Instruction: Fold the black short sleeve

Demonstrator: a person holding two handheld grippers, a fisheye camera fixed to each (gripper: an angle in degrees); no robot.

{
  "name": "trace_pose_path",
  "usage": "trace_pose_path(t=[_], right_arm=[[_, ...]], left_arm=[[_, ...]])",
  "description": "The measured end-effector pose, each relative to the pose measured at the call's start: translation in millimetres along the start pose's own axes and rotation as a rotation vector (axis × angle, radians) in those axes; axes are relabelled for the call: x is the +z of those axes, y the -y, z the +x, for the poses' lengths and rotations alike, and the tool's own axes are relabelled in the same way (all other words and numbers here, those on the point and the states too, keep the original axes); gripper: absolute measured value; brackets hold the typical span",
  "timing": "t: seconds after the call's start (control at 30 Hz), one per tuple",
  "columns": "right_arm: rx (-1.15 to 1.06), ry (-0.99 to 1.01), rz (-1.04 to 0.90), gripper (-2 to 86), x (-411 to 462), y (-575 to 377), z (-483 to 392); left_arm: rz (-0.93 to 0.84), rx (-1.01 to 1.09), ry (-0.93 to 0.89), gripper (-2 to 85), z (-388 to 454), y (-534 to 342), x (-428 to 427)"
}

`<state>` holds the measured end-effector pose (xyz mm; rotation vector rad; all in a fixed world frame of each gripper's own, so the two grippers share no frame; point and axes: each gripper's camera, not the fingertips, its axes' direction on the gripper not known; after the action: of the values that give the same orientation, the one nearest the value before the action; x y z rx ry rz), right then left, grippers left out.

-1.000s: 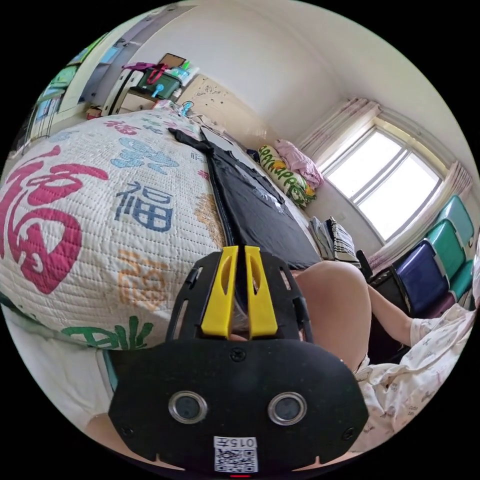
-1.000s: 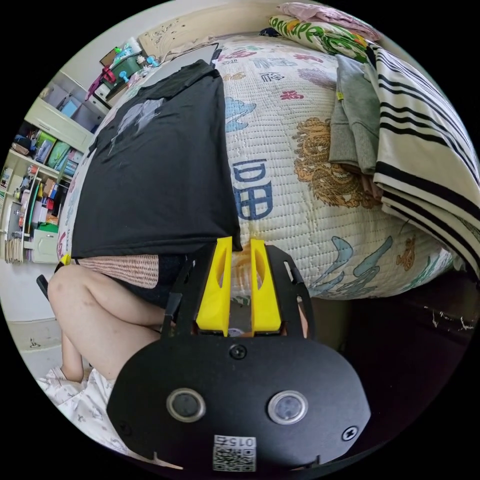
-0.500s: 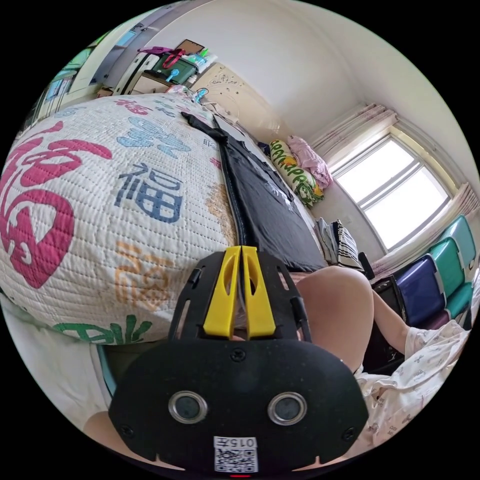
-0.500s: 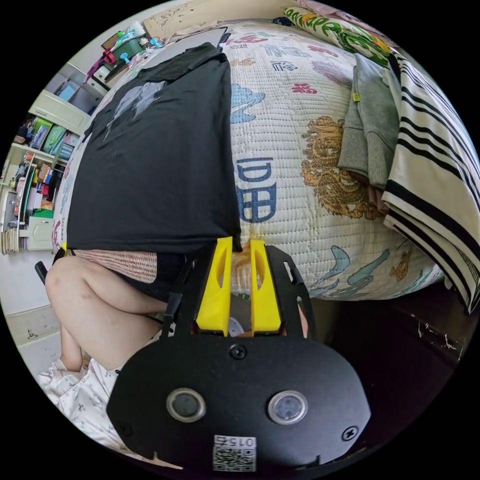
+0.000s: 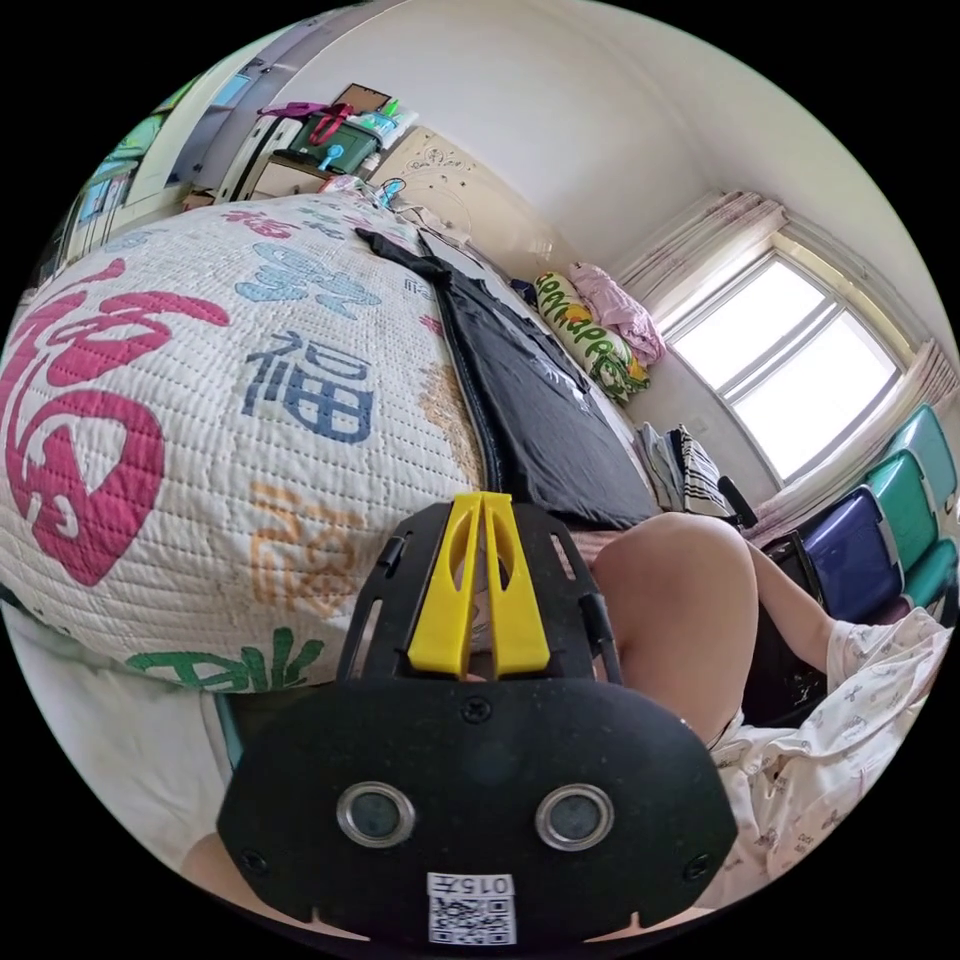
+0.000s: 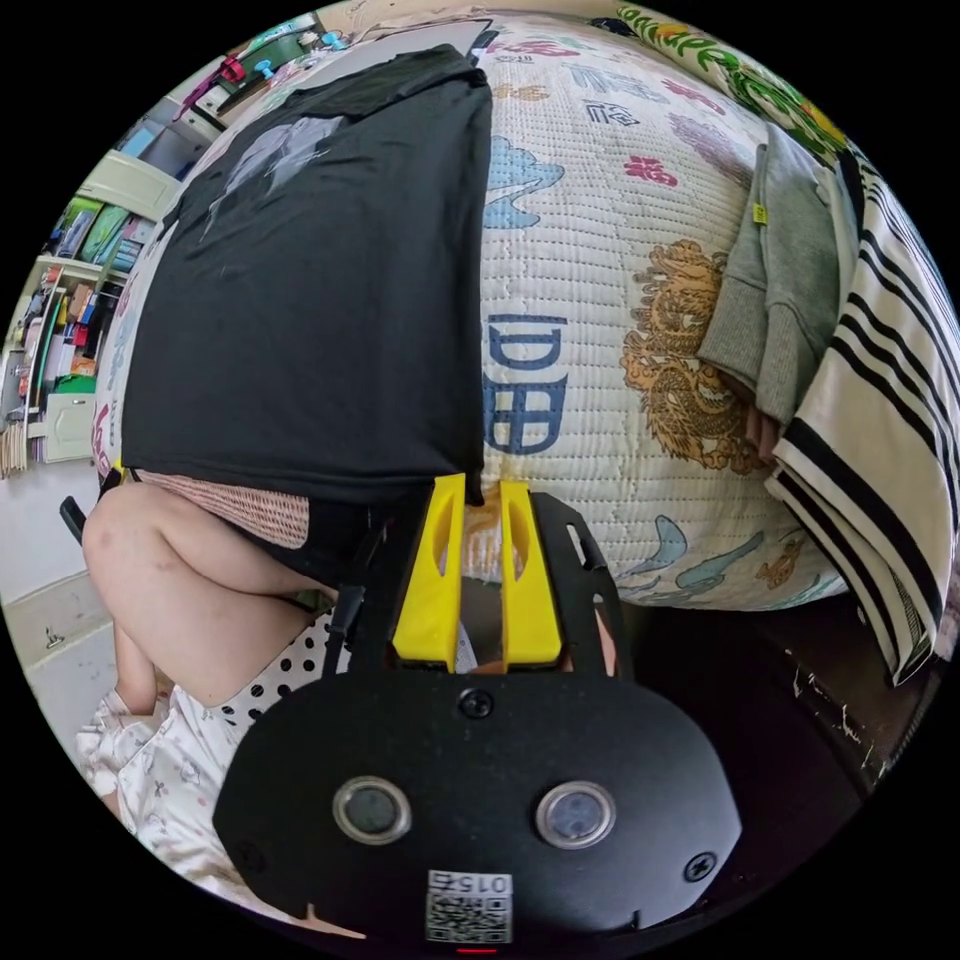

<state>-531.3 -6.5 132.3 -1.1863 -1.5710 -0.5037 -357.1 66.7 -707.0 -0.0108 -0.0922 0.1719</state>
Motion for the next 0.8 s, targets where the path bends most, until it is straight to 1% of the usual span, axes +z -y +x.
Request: trace_pose_path(t=[0.2, 0.37, 0.47, 0.6, 0.67, 0.8], right_arm=[[-0.013, 0.039, -0.024, 6.5, -2, 14, 16], [-0.026, 0.049, -0.017, 6.5, -2, 16, 24], [-0.03, 0.048, -0.009, 6.4, -1, 15, 28], [-0.027, 0.06, -0.021, 6.4, 3, 16, 38], [-0.025, 0.068, -0.033, 6.4, 6, 16, 42], [-0.031, 0.062, -0.049, 6.4, 15, 11, 50]], left_arm=[[-0.002, 0.025, 0.003, -0.8, -12, -12, 1], [0.054, 0.019, -0.067, 0.4, -23, -24, -5], [0.102, 0.019, -0.14, 2.4, -28, -30, -2], [0.051, 0.004, -0.139, 6.2, -32, -34, 28], [0.03, 0.012, -0.129, 6.0, -30, -37, 41], [0.036, -0.004, -0.081, 0.2, -33, -53, 60]])
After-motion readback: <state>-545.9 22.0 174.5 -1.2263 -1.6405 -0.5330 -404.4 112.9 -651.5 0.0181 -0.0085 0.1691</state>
